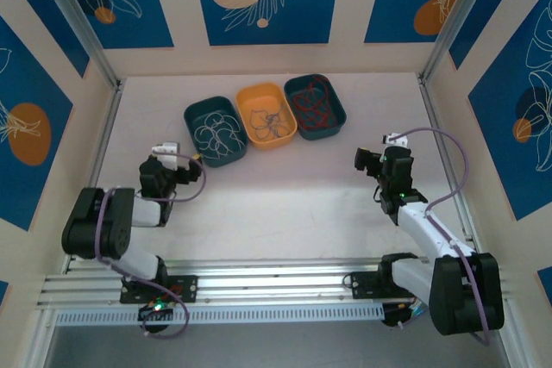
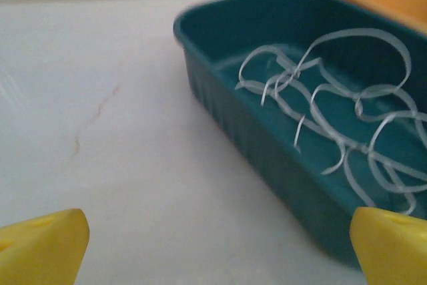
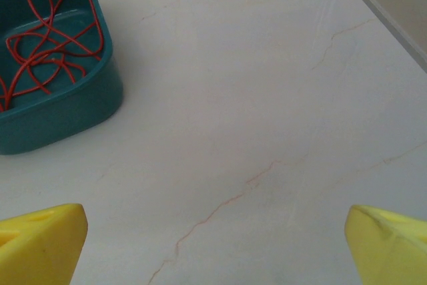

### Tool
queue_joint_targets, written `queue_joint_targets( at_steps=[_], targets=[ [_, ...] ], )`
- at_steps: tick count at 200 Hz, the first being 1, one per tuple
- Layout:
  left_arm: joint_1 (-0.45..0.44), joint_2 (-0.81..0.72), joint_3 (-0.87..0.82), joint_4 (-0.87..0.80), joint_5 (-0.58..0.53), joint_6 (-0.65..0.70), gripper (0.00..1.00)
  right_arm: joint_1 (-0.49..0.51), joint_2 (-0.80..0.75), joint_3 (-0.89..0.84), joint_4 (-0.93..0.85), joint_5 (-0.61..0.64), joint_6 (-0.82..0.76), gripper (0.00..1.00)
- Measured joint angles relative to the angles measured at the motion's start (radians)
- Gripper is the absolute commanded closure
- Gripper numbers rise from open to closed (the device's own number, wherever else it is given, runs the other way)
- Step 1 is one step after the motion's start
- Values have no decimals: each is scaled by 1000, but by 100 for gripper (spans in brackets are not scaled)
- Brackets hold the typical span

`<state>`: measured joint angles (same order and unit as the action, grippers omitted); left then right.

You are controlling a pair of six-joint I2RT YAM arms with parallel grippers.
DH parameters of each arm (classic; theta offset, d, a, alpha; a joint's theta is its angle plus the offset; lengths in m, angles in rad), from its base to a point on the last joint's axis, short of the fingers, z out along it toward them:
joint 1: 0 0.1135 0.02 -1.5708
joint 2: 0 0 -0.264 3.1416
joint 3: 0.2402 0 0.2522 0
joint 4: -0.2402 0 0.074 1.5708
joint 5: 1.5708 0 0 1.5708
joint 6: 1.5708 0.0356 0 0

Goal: Untangle the cables

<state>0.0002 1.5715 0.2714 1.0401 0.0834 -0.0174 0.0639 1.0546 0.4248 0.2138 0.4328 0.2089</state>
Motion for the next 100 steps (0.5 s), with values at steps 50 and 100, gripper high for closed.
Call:
queue_joint_targets(
  at_steps=[50,100],
  targets=[
    [35,5,-24,65,-5,-19,0,-41,107,-8,162,-89,-31,1],
    [35,5,-22,87,-5,-18,0,-79,270,-30,350,-192,-48,1]
  ],
)
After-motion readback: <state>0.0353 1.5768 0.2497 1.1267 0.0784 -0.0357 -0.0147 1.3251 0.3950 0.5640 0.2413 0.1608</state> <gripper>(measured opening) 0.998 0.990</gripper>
